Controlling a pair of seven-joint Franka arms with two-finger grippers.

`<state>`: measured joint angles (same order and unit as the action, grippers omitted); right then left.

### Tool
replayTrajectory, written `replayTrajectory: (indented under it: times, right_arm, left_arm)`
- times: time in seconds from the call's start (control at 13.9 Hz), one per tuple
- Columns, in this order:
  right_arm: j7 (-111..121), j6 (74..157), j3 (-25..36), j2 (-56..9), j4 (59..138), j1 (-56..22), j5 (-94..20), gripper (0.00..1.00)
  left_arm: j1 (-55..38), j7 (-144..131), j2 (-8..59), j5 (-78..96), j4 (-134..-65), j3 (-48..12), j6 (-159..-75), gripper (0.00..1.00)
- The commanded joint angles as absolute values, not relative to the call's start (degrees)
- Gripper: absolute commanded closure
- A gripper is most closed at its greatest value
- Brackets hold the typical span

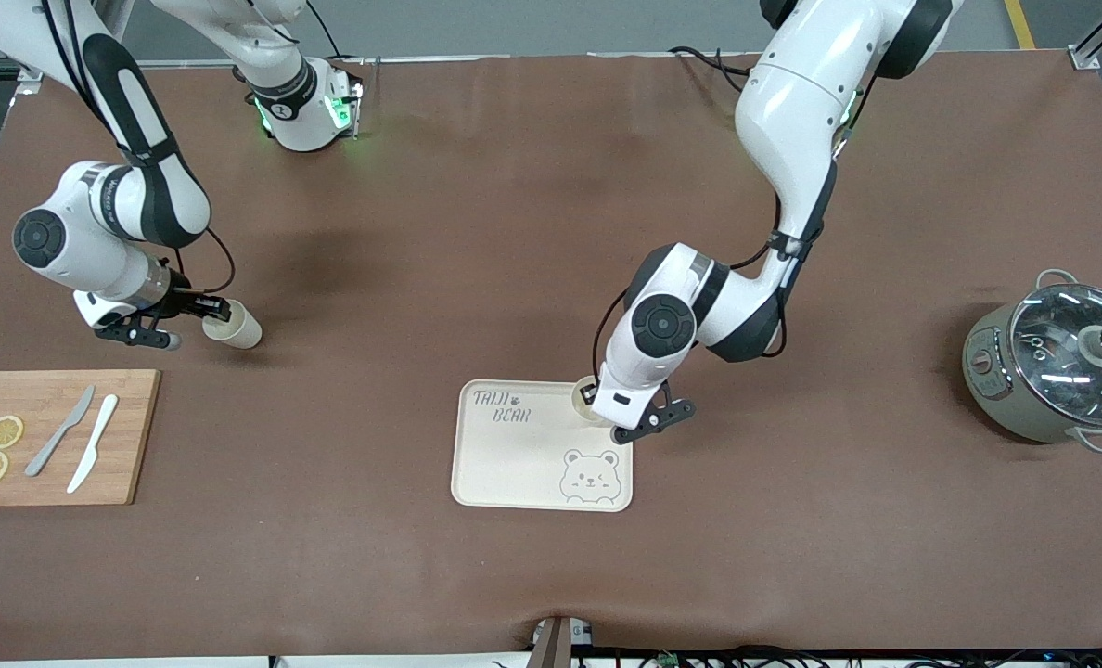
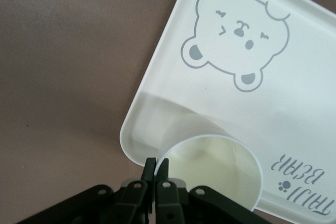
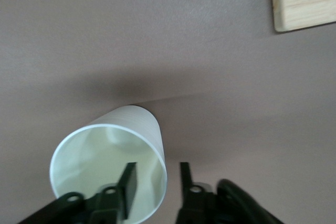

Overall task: Place white IKEA cup upright on tray with both arms
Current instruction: 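Lower the cup onto the tray while the right gripper grasps the other cup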

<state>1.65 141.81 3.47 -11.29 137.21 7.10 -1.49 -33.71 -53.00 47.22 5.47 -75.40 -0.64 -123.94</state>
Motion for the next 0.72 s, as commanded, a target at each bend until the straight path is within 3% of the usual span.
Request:
replayTrajectory:
  times: [0.0,0.22,0.51,0.58,0.65]
  right_arm:
    - [2.2,142.39,2.64,-10.9,137.9,8.26,-1.76,1.0]
    - [2.02,138.1,2.55,-10.64,135.89,8.17,-1.85,1.0]
    - [1.67,116.6,2.29,-10.28,121.86,7.47,-2.9,1.0]
    - [1.67,112.63,2.29,-10.54,117.9,6.34,-4.03,1.0]
    - [1.23,109.46,2.37,-10.63,114.29,5.11,-5.0,1.0]
  left_arm:
    - [-34.28,-53.44,48.08,5.8,-73.74,0.44,-124.1,1.0]
    - [-34.1,-53.44,48.6,5.89,-73.65,0.44,-126.11,1.0]
    - [-33.66,-53.35,48.6,5.8,-73.74,0.53,-127.0,1.0]
    - [-33.58,-53.35,48.52,5.8,-73.74,0.61,-127.0,0.98]
    - [-33.49,-53.26,48.43,5.71,-73.83,0.62,-127.0,0.88]
